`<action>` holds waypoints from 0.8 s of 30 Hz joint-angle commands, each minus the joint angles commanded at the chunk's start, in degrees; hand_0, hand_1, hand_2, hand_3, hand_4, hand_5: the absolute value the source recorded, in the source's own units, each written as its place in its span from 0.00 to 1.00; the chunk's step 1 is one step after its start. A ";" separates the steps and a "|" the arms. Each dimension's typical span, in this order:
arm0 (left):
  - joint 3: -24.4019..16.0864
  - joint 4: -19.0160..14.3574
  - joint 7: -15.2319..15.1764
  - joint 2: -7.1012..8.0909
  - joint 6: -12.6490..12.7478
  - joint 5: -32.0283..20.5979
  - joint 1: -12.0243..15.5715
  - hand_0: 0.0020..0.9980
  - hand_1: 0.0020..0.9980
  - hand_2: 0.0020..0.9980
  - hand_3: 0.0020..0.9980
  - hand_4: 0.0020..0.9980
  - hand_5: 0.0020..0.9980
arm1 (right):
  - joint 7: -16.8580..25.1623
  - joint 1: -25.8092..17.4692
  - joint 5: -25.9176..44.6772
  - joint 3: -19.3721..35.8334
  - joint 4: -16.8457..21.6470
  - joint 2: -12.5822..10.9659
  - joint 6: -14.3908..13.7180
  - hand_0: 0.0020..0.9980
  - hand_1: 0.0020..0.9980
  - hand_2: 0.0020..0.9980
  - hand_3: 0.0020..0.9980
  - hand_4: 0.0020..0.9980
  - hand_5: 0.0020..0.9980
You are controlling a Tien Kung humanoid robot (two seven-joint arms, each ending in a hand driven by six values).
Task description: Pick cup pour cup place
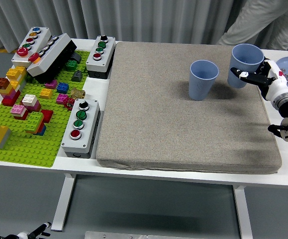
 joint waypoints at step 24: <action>0.77 0.00 0.25 0.08 -0.35 0.02 -0.29 0.82 0.84 0.88 0.81 0.64 1.00 | 10.76 -2.64 4.25 -3.96 -6.64 2.79 -0.70 0.77 0.63 0.54 0.54 0.57 0.00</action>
